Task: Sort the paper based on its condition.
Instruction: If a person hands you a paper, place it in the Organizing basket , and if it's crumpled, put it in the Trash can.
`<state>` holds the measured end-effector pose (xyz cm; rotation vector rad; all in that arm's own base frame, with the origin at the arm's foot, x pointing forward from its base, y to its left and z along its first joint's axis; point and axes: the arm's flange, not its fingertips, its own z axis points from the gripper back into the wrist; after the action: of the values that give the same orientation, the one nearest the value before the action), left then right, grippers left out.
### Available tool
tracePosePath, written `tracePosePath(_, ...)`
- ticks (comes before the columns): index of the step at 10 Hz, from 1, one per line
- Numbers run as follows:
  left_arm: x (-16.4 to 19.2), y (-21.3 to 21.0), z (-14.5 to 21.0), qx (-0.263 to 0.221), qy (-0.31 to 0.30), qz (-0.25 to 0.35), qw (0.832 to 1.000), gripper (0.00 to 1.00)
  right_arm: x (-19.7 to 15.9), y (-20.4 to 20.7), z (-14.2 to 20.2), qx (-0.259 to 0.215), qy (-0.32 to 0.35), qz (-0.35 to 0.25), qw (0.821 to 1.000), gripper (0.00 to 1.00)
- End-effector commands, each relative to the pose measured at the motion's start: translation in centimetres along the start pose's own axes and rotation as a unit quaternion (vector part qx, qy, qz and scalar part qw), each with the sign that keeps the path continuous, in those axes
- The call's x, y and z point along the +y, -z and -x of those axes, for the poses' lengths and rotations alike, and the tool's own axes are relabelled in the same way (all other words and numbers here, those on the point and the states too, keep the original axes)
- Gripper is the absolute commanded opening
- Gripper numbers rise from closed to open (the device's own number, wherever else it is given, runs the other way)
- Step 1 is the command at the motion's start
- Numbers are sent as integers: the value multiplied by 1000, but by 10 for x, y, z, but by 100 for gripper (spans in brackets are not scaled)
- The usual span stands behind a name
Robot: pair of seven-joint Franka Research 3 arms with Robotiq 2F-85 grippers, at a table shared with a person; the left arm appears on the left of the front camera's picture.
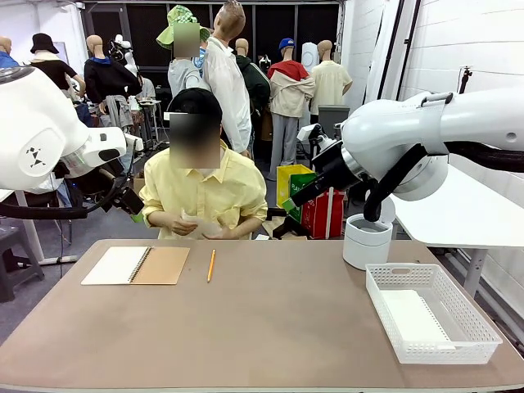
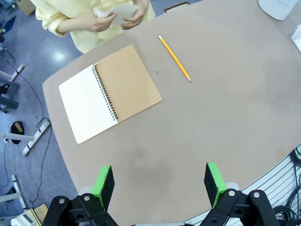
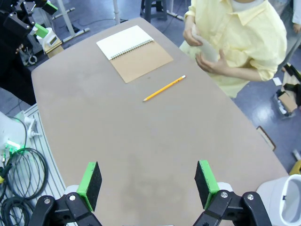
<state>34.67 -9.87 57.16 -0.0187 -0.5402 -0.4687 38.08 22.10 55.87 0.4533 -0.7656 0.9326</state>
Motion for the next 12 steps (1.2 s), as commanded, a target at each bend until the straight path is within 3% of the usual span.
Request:
tracePosePath(1, 1, 0, 0, 0, 1, -2, 1000, 100, 1, 0, 0, 2, 2, 2, 1000, 100)
tracePosePath(12, 1, 0, 0, 0, 1, -2, 1000, 100, 1, 0, 0, 2, 2, 2, 1000, 100)
